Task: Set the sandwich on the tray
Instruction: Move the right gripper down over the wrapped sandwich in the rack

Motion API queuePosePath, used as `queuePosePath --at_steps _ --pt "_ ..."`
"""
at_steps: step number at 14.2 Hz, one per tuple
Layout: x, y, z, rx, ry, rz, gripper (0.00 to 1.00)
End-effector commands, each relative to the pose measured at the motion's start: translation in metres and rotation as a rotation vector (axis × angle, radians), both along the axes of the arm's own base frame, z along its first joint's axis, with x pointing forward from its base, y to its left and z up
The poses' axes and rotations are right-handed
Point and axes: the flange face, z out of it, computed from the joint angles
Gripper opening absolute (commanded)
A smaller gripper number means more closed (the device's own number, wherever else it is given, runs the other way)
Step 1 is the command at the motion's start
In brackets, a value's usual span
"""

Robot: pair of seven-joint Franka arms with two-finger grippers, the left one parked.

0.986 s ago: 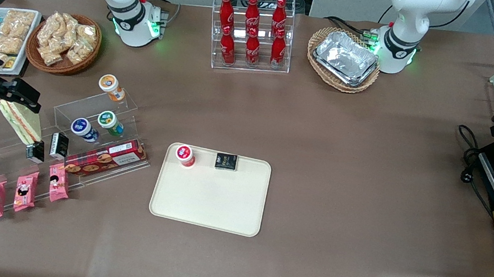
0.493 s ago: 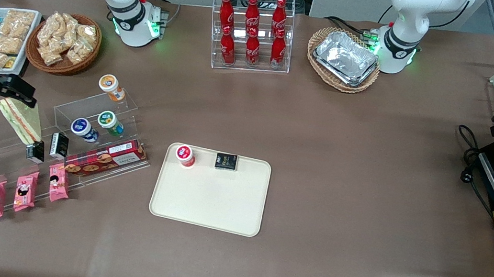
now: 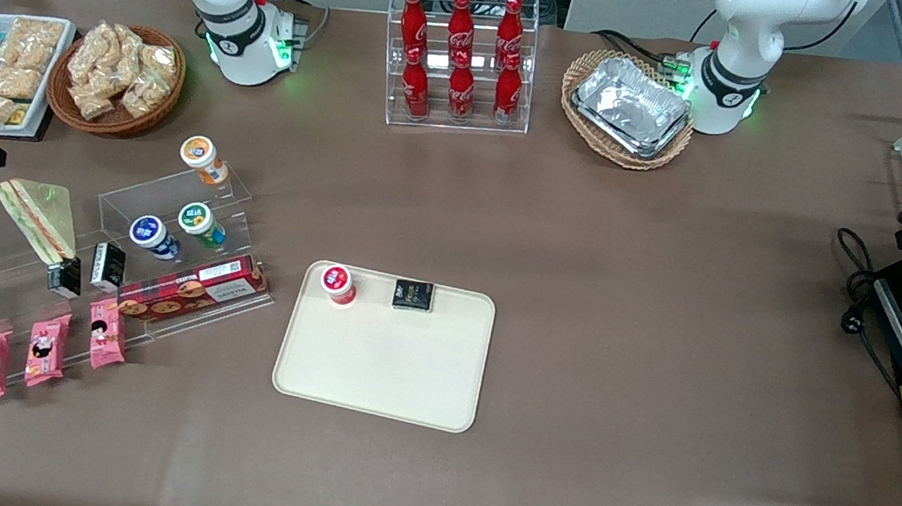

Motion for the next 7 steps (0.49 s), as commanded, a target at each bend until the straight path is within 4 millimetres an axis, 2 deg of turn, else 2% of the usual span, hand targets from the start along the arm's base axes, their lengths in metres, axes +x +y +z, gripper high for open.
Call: queuePosePath --at_steps 1,3,7 --pt "-0.014 -0.04 -0.024 0.019 0.021 0.078 1.0" --pt "-0.023 -0.047 -0.039 0.029 0.01 0.104 1.0" --pt "-0.05 -0.046 -0.083 0.045 -0.056 0.136 1.0"
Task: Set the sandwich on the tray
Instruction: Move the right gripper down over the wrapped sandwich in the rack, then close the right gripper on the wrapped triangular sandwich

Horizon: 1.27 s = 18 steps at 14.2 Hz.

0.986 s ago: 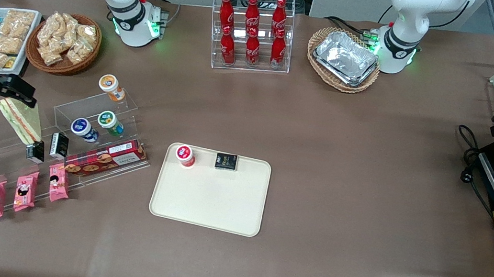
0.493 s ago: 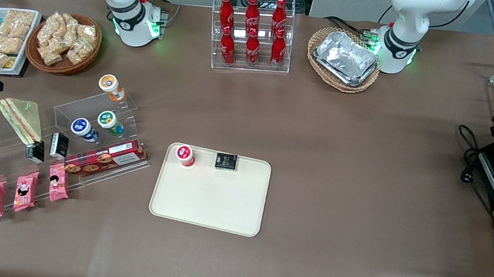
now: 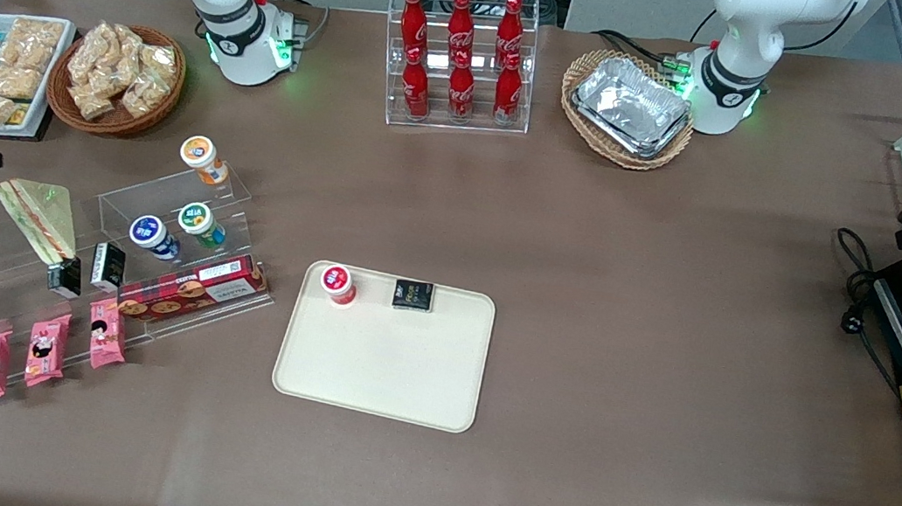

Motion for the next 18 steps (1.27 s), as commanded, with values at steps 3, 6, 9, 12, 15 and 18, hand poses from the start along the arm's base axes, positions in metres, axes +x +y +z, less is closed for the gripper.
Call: queuePosePath --at_steps 3,6,9,12,15,18 --pt "-0.029 0.003 -0.039 0.007 -0.079 0.108 1.0" --pt "-0.025 -0.011 -0.054 -0.012 -0.104 0.186 1.0" --pt "-0.028 -0.036 -0.077 -0.026 -0.115 0.194 1.0" --pt "-0.04 -0.045 -0.104 -0.032 -0.137 0.175 1.0" --pt "-0.048 -0.054 -0.125 -0.041 -0.154 0.178 1.0" --pt "-0.056 -0.063 -0.143 -0.048 -0.176 0.189 1.0"
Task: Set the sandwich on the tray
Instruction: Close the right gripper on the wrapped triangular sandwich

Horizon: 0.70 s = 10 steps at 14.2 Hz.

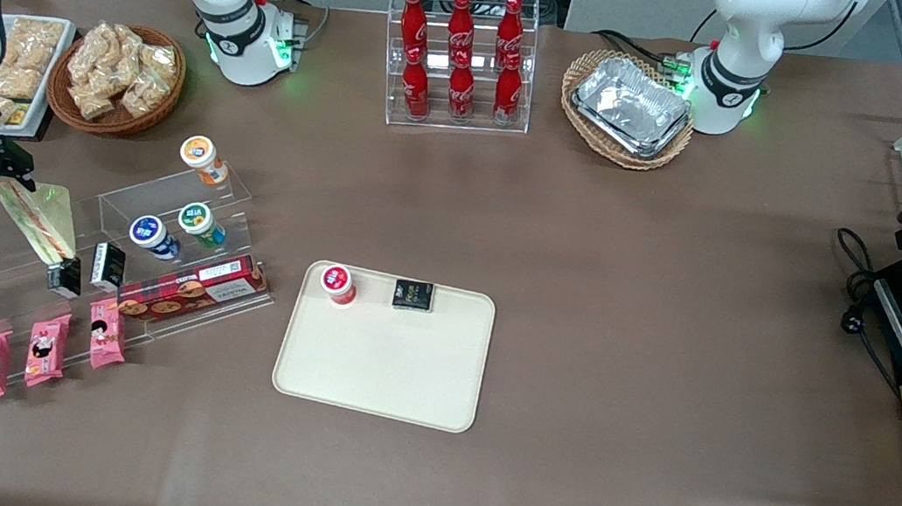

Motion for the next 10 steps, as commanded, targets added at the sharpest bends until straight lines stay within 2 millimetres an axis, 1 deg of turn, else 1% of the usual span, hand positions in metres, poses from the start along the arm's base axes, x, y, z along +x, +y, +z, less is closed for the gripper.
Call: queuePosePath --at_steps 1,3,5,8,9,10 --pt "-0.013 -0.006 -0.02 -0.011 -0.041 0.015 1.0" --pt "-0.013 -0.01 -0.03 -0.021 -0.056 0.0 1.0" --pt "-0.011 -0.016 -0.049 0.007 -0.048 -0.048 1.0" --pt "-0.01 -0.016 -0.058 0.01 -0.041 -0.057 1.0" --pt "-0.01 -0.016 -0.06 0.01 -0.039 -0.057 0.93" --pt "-0.011 -0.016 -0.06 0.011 -0.037 -0.057 0.74"
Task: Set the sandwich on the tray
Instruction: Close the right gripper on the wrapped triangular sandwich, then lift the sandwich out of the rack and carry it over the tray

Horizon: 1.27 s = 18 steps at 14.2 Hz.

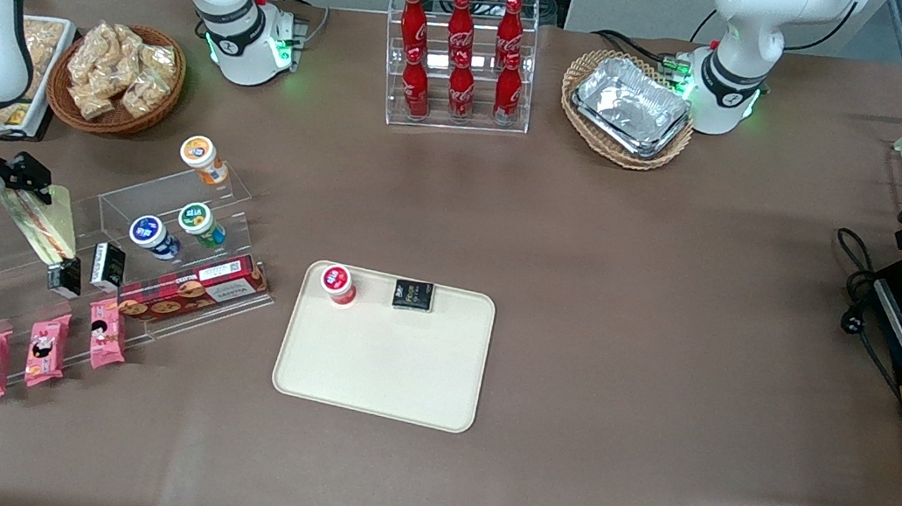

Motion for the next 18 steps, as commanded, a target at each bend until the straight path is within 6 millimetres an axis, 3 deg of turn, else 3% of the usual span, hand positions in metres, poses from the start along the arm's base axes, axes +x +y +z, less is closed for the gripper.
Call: queuePosePath --at_steps 1,4,6,9,12,15,18 --pt "0.001 -0.002 -0.001 0.006 -0.017 -0.002 0.59" --pt "0.002 -0.002 0.0 0.005 -0.017 0.0 0.2" --pt "0.003 -0.004 0.007 0.006 -0.025 -0.002 0.07" --pt "0.014 -0.004 0.028 0.012 -0.024 0.001 0.06" --pt "0.033 0.004 0.075 0.042 0.005 0.004 0.08" --pt "0.059 0.053 0.114 0.057 0.009 0.058 0.08" --pt "0.078 0.12 0.131 0.071 0.019 0.069 0.1"
